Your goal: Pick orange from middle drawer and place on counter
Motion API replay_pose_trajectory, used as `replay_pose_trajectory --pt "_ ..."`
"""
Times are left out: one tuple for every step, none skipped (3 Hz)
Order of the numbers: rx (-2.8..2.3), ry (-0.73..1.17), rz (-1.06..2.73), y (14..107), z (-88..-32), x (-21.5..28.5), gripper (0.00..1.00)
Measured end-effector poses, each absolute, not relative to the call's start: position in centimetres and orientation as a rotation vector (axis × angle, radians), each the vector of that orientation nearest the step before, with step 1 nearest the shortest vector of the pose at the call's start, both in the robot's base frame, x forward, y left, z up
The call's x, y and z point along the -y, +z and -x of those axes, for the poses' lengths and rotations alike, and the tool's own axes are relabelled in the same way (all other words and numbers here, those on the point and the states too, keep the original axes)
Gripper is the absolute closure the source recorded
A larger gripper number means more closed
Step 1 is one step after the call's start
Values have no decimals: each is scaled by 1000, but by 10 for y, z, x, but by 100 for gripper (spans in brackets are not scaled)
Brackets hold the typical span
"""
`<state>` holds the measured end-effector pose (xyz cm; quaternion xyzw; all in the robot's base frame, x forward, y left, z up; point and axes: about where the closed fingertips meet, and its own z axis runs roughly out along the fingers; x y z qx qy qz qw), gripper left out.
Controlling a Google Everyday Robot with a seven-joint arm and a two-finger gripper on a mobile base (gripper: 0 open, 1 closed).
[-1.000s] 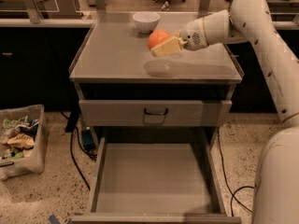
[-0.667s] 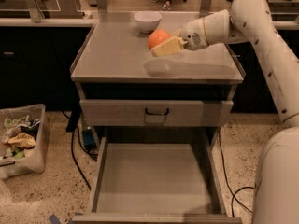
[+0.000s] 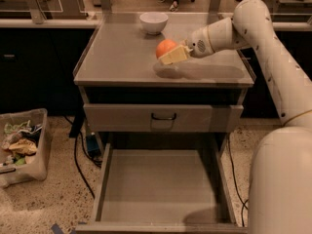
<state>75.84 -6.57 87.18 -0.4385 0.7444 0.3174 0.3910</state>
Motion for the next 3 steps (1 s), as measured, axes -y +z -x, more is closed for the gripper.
replay_pose_trajectory --pt "-1989 797 1021 826 -778 84 100" --pt "-1989 797 1021 826 -778 84 100" --pt "-1989 797 1021 826 -778 84 81"
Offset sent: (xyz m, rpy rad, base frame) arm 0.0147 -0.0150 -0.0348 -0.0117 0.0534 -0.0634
